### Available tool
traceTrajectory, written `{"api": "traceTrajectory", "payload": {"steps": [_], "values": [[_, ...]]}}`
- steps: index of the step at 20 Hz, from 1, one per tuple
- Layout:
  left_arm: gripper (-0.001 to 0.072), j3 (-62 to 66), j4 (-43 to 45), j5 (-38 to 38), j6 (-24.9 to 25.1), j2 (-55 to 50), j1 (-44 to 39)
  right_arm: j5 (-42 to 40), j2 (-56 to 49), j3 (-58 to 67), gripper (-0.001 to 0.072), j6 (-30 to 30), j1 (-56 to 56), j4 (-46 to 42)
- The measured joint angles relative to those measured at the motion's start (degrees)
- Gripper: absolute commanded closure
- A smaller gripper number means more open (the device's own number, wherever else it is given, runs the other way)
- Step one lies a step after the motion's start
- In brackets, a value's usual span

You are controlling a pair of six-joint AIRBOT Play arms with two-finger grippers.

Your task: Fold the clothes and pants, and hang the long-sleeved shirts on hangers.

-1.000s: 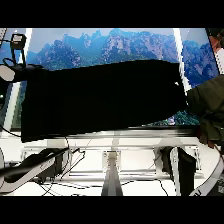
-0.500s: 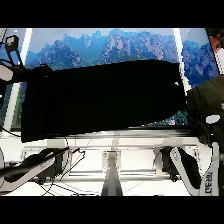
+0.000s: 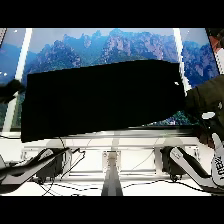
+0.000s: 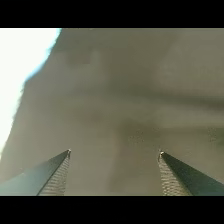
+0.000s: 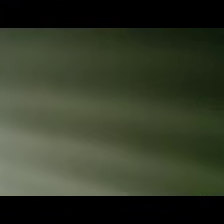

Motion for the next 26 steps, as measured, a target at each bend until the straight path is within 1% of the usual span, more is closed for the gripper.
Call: {"api": "traceTrajectory", "payload": {"steps": [1,3,5,6,7,8,9,13,17,18,19,20,21,22,23,24,25,26], "values": [[0.0183,-0.6,1.5,-2.9,1.0,0.0,2.9,0.6,-0.1,0.5,0.0692,-2.7,0.7,0.2],[0.0182,-2.4,3.5,-8.0,2.7,0.0,8.8,0.7,0.0,1.6,0.0692,-7.6,2.3,0.1],[0.0180,-4.9,4.6,-11.6,4.0,0.3,14.0,0.4,0.2,2.5,0.0692,-10.4,3.6,-0.4],[0.0165,-6.3,4.7,-12.7,4.6,0.6,16.4,0.4,0.3,2.9,0.0691,-11.3,4.0,-0.7],[0.0107,-8.0,4.8,-13.4,5.4,0.9,18.5,0.2,0.3,3.1,0.0691,-12.0,4.3,-0.8],[0.0026,-9.6,4.9,-13.9,5.8,1.2,20.2,0.0,0.4,3.3,0.0691,-12.6,4.6,-1.0],[-0.0001,-11.5,4.9,-13.9,6.3,1.4,21.8,0.1,0.4,3.4,0.0692,-13.0,4.7,-1.3],[0.0002,-17.9,5.0,-12.0,7.2,1.7,26.1,-0.1,0.4,3.6,0.0691,-13.9,5.0,-1.8],[0.0016,-23.1,4.8,-6.1,7.4,1.8,27.5,-0.1,0.4,3.7,0.0691,-14.1,5.1,-1.9],[0.0064,-24.3,4.5,-4.5,7.5,1.8,27.6,-0.1,0.4,3.7,0.0691,-14.1,5.1,-1.9],[0.0198,-25.6,4.2,-2.8,7.6,1.7,27.7,0.0,0.4,3.7,0.0692,-14.2,5.1,-1.9],[0.0296,-26.5,3.8,-1.3,7.6,1.7,27.8,0.0,0.4,3.7,0.0691,-14.2,5.1,-1.9],[0.0410,-27.2,3.4,0.6,7.6,1.7,27.8,0.1,0.4,3.7,0.0692,-14.2,5.1,-2.0],[0.0490,-27.7,3.1,2.2,7.6,1.7,27.9,0.3,0.5,3.7,0.0691,-14.3,5.1,-2.0],[0.0514,-28.0,2.6,2.9,7.6,1.7,27.9,0.6,0.5,3.7,0.0692,-14.3,5.1,-2.0],[0.0522,-28.3,2.2,3.5,7.8,1.8,28.0,0.9,0.5,3.7,0.0692,-14.3,5.1,-2.0],[0.0616,-28.5,1.9,4.4,7.8,1.8,28.0,1.2,0.6,3.7,0.0692,-14.3,5.1,-2.1],[0.0695,-28.6,1.9,5.0,7.7,1.8,28.0,1.6,0.9,3.7,0.0692,-14.3,5.1,-2.2]]}}
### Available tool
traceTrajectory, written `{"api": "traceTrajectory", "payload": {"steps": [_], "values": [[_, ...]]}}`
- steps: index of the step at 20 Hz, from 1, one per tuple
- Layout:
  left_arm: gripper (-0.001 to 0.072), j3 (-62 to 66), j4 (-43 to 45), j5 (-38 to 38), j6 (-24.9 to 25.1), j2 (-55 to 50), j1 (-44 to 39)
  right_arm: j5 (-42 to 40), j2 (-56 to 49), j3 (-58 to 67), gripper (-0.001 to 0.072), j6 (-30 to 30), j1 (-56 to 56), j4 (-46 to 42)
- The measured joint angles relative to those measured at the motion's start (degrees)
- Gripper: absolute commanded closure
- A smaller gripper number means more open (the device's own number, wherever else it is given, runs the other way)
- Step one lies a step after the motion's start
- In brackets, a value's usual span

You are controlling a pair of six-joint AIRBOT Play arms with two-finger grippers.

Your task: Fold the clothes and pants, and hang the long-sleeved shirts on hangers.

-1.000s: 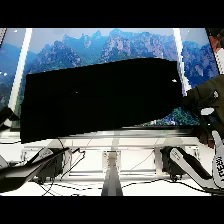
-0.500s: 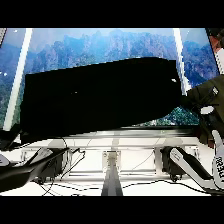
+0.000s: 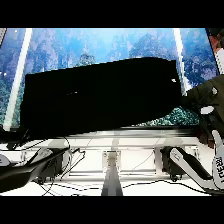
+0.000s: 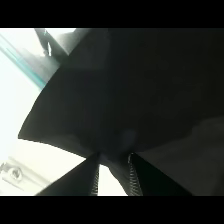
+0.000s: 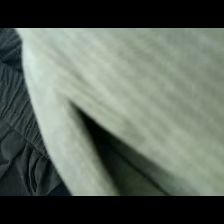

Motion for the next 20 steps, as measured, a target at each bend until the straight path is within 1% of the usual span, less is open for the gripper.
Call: {"api": "traceTrajectory", "payload": {"steps": [3,6,7,8,10,13,16,20], "values": [[0.0698,-0.2,0.3,0.2,0.5,0.0,0.0,0.9,1.9,0.0,0.0692,0.0,0.0,-0.7],[0.0699,1.2,0.2,-0.3,1.8,-0.2,0.0,2.3,5.9,0.0,0.0692,0.0,0.0,-1.6],[0.0699,2.6,0.5,1.1,2.6,-0.2,0.0,2.8,7.7,0.0,0.0693,0.0,0.0,-1.9],[0.0699,4.5,-1.7,2.6,3.4,-0.2,0.0,4.0,9.6,0.0,0.0692,0.0,0.0,-2.3],[0.0698,8.5,-4.0,-1.0,5.3,-0.1,0.0,5.0,14.5,0.1,0.0692,0.0,0.0,-3.7],[0.0699,14.0,-11.7,-2.7,7.9,0.0,0.0,8.8,21.7,1.3,0.0693,0.0,0.0,-7.2],[0.0699,17.5,-19.0,-3.9,10.8,0.0,-1.0,15.0,28.3,4.6,0.0693,0.5,0.0,-13.0],[0.0702,19.7,-22.5,-4.3,12.6,0.0,-3.3,24.9,34.7,9.4,0.0693,3.1,0.0,-22.5]]}}
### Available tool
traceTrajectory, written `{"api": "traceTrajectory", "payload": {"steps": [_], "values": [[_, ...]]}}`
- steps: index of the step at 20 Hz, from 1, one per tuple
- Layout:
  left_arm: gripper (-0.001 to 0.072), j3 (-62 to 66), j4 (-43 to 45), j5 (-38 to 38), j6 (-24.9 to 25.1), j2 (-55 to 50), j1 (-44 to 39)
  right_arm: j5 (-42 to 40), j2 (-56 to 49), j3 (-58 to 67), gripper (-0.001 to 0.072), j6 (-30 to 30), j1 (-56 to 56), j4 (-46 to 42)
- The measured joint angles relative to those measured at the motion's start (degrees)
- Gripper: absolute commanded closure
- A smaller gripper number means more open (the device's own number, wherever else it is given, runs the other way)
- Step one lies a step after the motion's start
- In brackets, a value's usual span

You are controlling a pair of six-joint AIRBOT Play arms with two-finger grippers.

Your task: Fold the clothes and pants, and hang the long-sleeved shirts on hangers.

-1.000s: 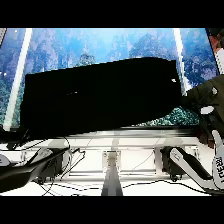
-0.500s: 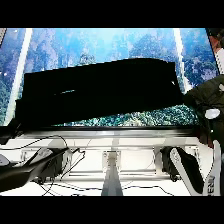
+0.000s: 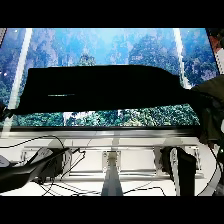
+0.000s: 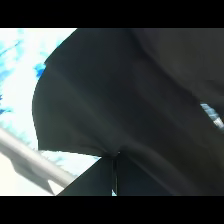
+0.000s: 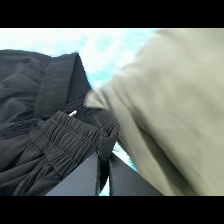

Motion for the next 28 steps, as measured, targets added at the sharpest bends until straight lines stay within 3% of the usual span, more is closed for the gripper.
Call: {"api": "traceTrajectory", "payload": {"steps": [5,11,15,16,18,19,25,28], "values": [[0.0705,2.7,-0.2,5.1,-1.0,-0.9,-7.1,5.3,0.5,2.3,0.0693,3.3,0.0,-5.2],[0.0703,15.5,7.9,12.8,-12.5,-11.6,-20.9,-4.7,-13.1,4.9,0.0693,10.8,0.0,-5.1],[0.0698,24.7,9.7,13.8,-16.6,-21.8,-28.6,-8.3,-25.7,9.5,0.0692,14.0,0.0,-2.3],[0.0632,25.8,9.9,13.6,-17.3,-23.4,-29.6,-8.6,-28.0,10.3,0.0693,14.4,0.0,-1.9],[0.0169,27.2,9.9,11.3,-18.5,-25.8,-30.9,-8.1,-31.4,11.5,0.0692,14.8,0.0,-1.2],[0.0085,27.6,10.2,9.1,-19.1,-26.5,-31.2,-7.7,-32.2,11.9,0.0692,14.9,0.0,-1.1],[0.0094,26.5,11.4,-7.5,-23.6,-27.4,-31.9,-6.3,-34.1,12.7,0.0692,14.8,0.0,-0.5],[0.0093,21.4,12.2,-10.2,-25.7,-23.5,-32.6,-6.1,-34.2,12.8,0.0692,12.1,0.0,-0.4]]}}
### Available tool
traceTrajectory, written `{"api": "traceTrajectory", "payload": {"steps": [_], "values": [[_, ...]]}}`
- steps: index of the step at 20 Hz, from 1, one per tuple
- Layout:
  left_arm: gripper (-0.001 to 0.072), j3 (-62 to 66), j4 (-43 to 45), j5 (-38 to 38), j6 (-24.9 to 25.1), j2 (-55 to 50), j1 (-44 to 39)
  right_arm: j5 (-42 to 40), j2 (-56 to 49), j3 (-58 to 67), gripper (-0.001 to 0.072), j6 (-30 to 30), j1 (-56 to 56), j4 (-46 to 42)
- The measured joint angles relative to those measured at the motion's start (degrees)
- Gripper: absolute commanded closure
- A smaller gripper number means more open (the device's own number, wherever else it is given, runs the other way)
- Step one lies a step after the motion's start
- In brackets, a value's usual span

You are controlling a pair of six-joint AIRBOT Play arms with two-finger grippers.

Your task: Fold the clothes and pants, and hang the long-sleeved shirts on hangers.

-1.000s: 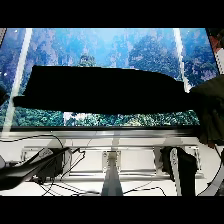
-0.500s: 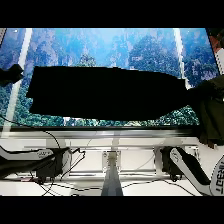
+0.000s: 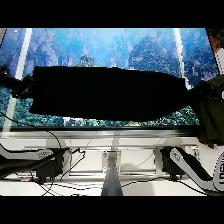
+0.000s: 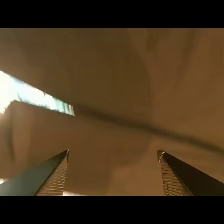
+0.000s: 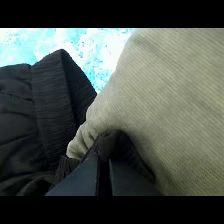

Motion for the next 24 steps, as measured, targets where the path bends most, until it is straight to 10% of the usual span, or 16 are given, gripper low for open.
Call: {"api": "traceTrajectory", "payload": {"steps": [17,22,24], "values": [[0.0101,-13.9,9.1,16.6,-5.1,7.2,1.4,0.2,0.0,0.0,0.0692,-3.2,0.0,0.2],[0.0185,-13.9,9.0,17.0,-1.1,3.8,1.0,0.2,0.0,0.0,0.0692,-3.2,0.0,0.3],[0.0378,-13.9,8.6,17.1,0.3,3.3,0.9,0.2,0.0,0.0,0.0692,-3.2,0.0,0.3]]}}
